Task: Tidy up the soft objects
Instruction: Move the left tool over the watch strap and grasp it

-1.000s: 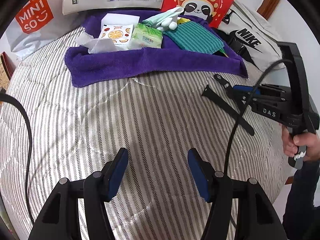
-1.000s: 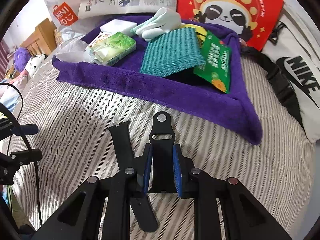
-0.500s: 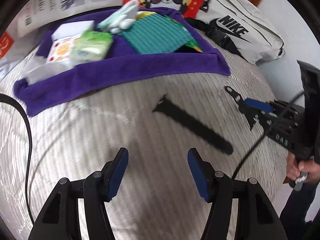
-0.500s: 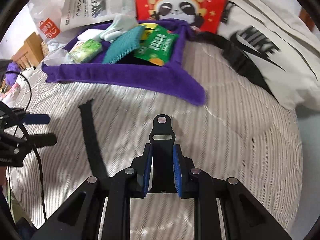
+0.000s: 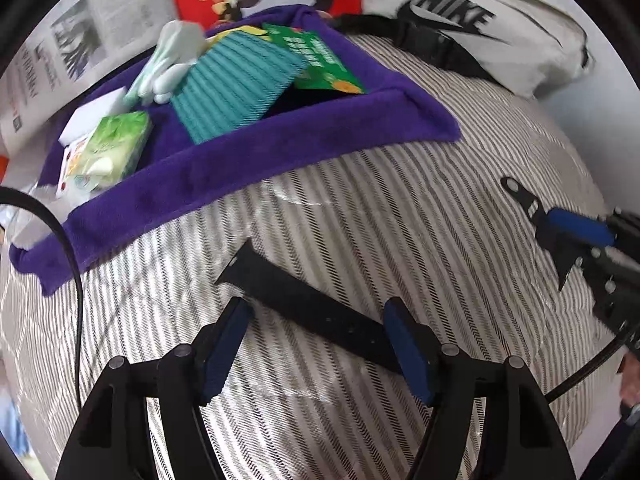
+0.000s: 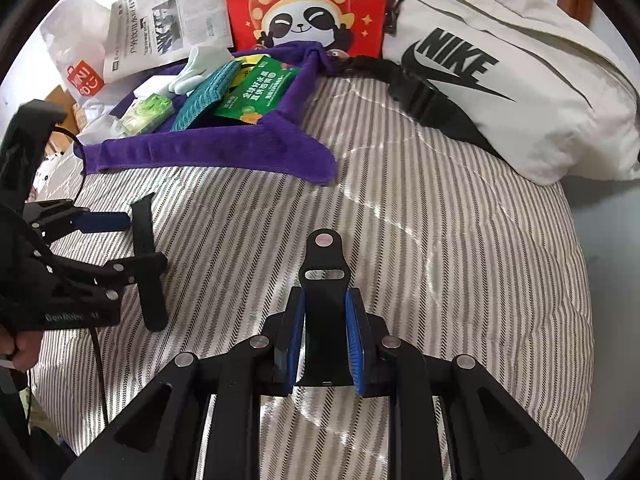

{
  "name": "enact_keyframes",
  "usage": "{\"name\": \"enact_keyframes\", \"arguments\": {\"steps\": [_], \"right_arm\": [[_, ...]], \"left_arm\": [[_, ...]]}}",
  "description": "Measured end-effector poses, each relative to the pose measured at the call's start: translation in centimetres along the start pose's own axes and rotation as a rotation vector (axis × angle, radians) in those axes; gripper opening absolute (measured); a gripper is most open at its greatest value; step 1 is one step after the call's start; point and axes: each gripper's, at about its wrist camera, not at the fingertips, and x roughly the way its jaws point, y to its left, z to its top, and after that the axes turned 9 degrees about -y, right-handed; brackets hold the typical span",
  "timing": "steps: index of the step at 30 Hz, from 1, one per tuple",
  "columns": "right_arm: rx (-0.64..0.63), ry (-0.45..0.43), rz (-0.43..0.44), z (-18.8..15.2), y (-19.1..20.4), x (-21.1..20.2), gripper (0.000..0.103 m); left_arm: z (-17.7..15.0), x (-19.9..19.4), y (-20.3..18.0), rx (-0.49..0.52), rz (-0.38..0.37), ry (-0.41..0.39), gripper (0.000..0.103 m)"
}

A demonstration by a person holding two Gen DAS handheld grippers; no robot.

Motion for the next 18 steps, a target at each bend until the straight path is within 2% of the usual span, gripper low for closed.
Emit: {"name": "enact_keyframes", "arguments": {"steps": [5, 10, 14, 18], "right_arm": [[0.001, 0.004, 0.001, -0.3, 0.0, -0.1, 0.021], [0.002, 0.005, 0.011, -0.2, 1.0, 0.0, 0.021], [0.007, 0.002, 0.031, -0.2, 1.9, 0.1, 0.021], [0.031, 0.010, 0.045, -0.3, 2.6, 0.4, 0.021]], "left_arm": [[-1.0, -0.6, 1.1, 0.016, 0.002, 0.011, 0.072], [-2.8, -1.6, 4.0, 0.002, -0.001, 0.018, 0.072], [-4.2, -2.5, 6.2, -0.025, -0.019, -0.015, 0.072], [-4.6, -2.7, 6.1, 0.003, -0.018, -0.056, 0.070]]}}
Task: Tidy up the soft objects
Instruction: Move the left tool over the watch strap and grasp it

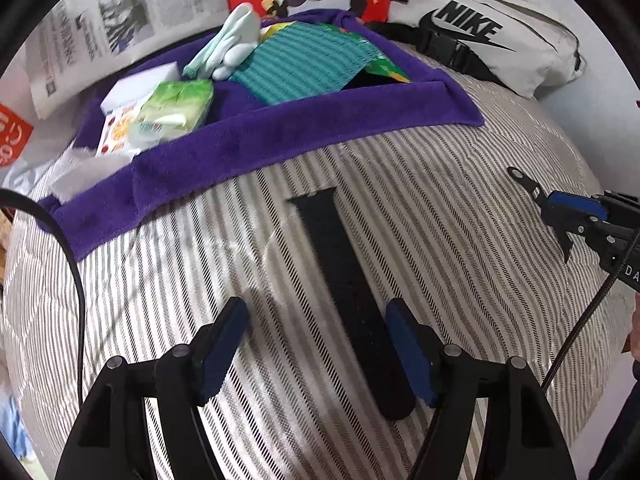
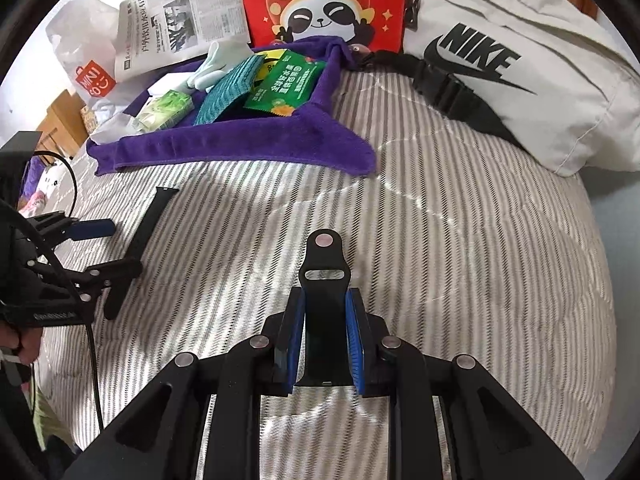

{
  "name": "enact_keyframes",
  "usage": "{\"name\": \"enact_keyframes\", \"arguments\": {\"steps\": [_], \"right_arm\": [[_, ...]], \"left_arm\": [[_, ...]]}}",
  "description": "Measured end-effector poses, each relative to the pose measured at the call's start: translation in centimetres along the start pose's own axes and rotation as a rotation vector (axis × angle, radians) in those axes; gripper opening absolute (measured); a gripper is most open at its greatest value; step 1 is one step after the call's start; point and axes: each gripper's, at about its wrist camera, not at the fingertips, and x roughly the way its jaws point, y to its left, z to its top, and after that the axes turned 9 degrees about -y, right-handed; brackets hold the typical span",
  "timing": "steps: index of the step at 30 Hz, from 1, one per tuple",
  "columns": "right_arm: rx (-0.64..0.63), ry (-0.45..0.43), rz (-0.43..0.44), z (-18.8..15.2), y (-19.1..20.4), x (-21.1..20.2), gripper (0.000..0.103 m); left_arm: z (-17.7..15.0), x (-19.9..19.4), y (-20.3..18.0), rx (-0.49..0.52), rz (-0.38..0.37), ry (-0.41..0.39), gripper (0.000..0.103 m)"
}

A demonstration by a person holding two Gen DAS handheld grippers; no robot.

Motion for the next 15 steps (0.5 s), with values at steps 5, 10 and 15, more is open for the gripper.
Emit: {"name": "enact_keyframes", "arguments": {"steps": [5, 10, 15], "right_arm": [[0.024, -0.001, 0.006, -0.1, 0.4, 0.1, 0.021], [0.031, -0.002, 0.012, -0.2, 0.5, 0.1, 0.021], [0.044, -0.011, 0.016, -0.3, 0.1, -0.1, 0.021]], "left_arm": [[0.4, -0.1, -0.5, 0.013, -0.015, -0.055, 0.047], [0.3, -0.7, -0.7, 0.033, -0.024, -0.061, 0.022], [0.5, -0.7, -0.3, -0.007, -0.054, -0.065, 0.022]]}}
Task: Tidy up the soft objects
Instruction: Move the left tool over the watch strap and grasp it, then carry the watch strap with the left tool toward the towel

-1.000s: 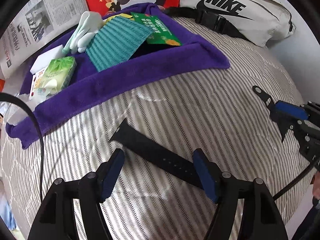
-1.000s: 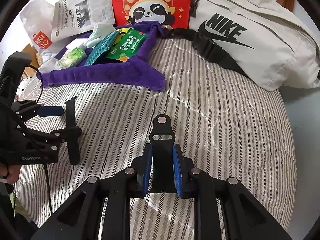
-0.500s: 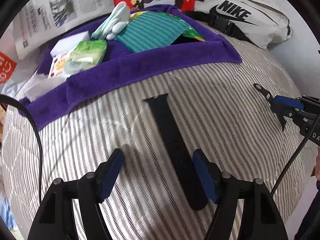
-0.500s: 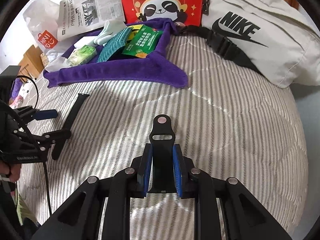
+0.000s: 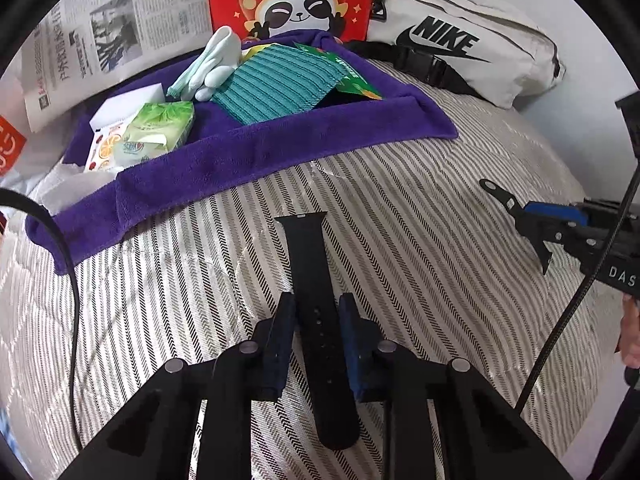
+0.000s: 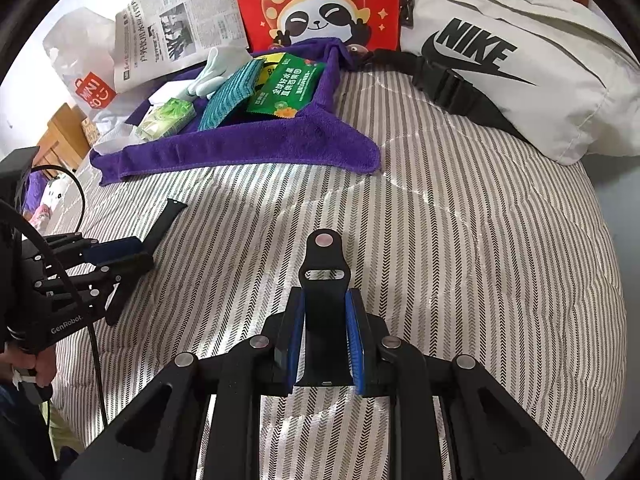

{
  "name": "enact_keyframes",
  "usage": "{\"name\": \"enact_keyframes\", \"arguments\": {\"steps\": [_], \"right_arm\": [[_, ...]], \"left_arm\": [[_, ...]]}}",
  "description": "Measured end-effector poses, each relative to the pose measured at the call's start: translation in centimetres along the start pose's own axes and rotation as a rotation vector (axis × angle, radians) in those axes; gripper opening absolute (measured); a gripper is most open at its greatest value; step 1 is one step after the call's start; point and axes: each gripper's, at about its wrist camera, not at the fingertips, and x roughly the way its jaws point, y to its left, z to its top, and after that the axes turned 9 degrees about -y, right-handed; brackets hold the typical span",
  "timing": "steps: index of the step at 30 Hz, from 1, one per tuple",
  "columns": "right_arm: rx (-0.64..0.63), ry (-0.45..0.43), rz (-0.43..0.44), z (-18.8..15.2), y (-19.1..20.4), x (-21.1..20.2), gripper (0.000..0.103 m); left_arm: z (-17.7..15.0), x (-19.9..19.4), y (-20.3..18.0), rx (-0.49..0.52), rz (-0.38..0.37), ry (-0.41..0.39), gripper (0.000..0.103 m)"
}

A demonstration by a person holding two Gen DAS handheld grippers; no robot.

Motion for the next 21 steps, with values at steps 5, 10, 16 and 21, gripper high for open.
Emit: {"name": "enact_keyframes", "arguments": {"steps": [5, 10, 16, 21], "right_arm": [[0.023, 0.005, 0.006, -0.1, -0.3, 0.4, 0.021], [0.023, 0.020, 0.001, -0.5, 0.0, 1.0, 0.021], [0.036, 0.017, 0.006, -0.5, -0.3, 1.3, 0.021], [0.033, 0.013, 0.000, -0.3, -0.2, 1.5, 0.022]], "left_arm": [[-0.1, 0.1, -0.4, 0.024, 0.003, -0.037, 0.021], [0.0, 0.0, -0.2, 0.022, -0.005, -0.028, 0.021], [0.3, 0.3, -0.7, 0.043, 0.016, -0.018, 0.022], [0.3, 0.4, -0.6, 0.046, 0.007, -0.033, 0.021]]}}
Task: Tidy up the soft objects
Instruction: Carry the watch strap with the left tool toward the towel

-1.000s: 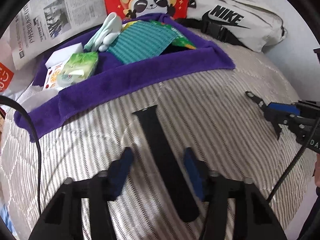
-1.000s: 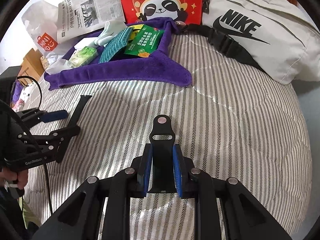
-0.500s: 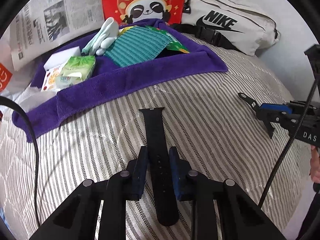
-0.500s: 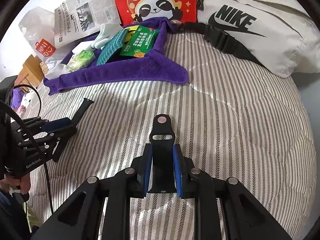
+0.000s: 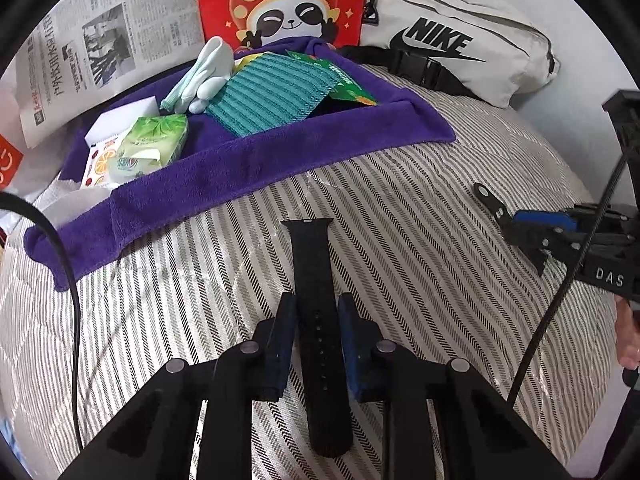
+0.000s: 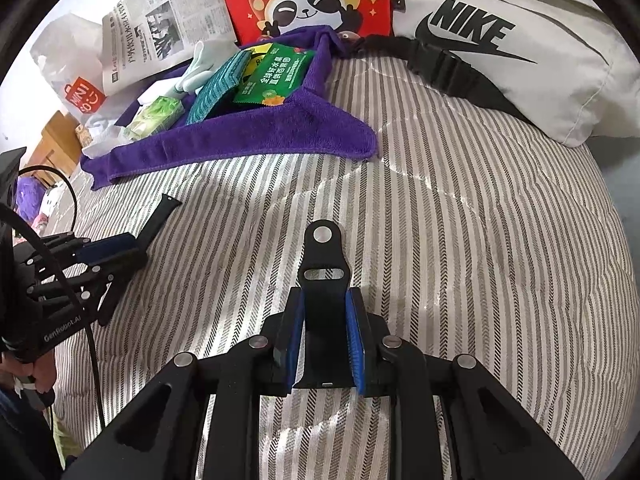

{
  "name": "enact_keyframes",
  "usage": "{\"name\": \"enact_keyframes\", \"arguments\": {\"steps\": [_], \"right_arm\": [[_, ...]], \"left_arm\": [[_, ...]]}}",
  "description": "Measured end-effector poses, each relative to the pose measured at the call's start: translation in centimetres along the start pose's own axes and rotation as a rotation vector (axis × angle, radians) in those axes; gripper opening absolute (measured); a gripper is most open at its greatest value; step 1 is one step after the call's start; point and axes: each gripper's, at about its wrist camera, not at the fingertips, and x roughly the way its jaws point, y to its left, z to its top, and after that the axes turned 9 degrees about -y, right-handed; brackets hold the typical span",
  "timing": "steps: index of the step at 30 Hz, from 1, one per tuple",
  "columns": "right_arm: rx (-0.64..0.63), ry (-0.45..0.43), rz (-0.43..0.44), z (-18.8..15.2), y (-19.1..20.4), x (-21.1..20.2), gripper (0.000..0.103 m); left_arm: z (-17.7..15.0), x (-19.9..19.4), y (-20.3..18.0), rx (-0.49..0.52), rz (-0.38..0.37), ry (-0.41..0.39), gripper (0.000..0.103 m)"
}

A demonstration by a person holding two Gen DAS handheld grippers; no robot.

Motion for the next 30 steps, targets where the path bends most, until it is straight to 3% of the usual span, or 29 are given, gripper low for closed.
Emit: {"name": "enact_keyframes", "arguments": {"steps": [6, 9, 14, 20, 30], "right_arm": [[-0.050, 0.015, -0.048, -0.1, 0.9, 0.0, 0.022], [-0.080, 0.018, -0.062, -0.2, 1.4, 0.1, 0.028], [-0.096, -0.010, -0.067, -0.1, 1.5, 0.4, 0.023], [-0.075, -0.001, -0.047, 0.0, 1.3, 0.0, 0.021], [-0.065, -0.029, -0.046, 0.8, 1.9, -1.6, 0.021]], "left_arm": [[0.0, 0.0, 0.0, 0.007, -0.005, 0.008, 0.021], [0.0, 0.0, -0.1, 0.005, -0.004, 0.008, 0.021], [-0.1, 0.0, 0.1, 0.008, -0.018, -0.011, 0.021], [-0.2, -0.2, 1.1, -0.022, -0.077, -0.008, 0.020], [-0.3, -1.8, 2.2, -0.025, -0.093, -0.025, 0.020]]}}
